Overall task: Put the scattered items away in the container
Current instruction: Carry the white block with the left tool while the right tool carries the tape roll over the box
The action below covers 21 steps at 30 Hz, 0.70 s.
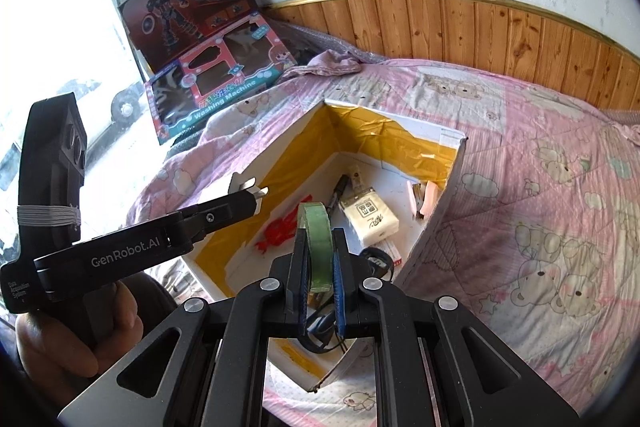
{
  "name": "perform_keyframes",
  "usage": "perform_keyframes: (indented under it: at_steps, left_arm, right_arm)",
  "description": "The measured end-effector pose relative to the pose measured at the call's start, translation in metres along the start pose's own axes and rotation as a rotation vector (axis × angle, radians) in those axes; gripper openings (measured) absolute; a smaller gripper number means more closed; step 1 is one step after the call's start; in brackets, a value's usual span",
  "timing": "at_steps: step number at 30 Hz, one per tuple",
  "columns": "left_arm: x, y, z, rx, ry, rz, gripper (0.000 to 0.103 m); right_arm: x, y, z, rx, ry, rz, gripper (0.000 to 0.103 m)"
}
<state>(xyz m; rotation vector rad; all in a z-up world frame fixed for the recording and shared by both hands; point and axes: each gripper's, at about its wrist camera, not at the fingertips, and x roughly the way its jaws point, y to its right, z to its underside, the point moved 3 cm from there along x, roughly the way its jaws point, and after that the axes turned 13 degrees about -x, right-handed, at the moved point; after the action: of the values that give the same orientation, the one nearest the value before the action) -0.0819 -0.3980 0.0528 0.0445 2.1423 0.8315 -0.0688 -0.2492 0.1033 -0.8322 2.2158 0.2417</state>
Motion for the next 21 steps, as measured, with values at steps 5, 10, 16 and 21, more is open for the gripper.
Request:
perform_keyframes:
  at_steps: [5,10,16,21]
  left_arm:
    - [0.003,-0.009,-0.007,-0.018,0.004,-0.01,0.047]
    - [0.006,-0.015,-0.014,-0.029,0.009,-0.016,0.047]
    - [0.01,-0.021,-0.02,-0.037,0.012,-0.025,0.047]
    - [0.013,-0.024,-0.022,-0.021,0.012,-0.048,0.047]
  right_arm:
    - [0.008,0.005,-0.015,-0.023,-0.001,0.008,0.011]
    - [0.017,0.007,-0.029,-0.054,-0.004,0.014,0.011]
    - [0.031,0.01,-0.042,-0.066,-0.015,0.004,0.011]
    - [0.047,0.018,-0.055,-0.076,-0.034,0.012,0.011]
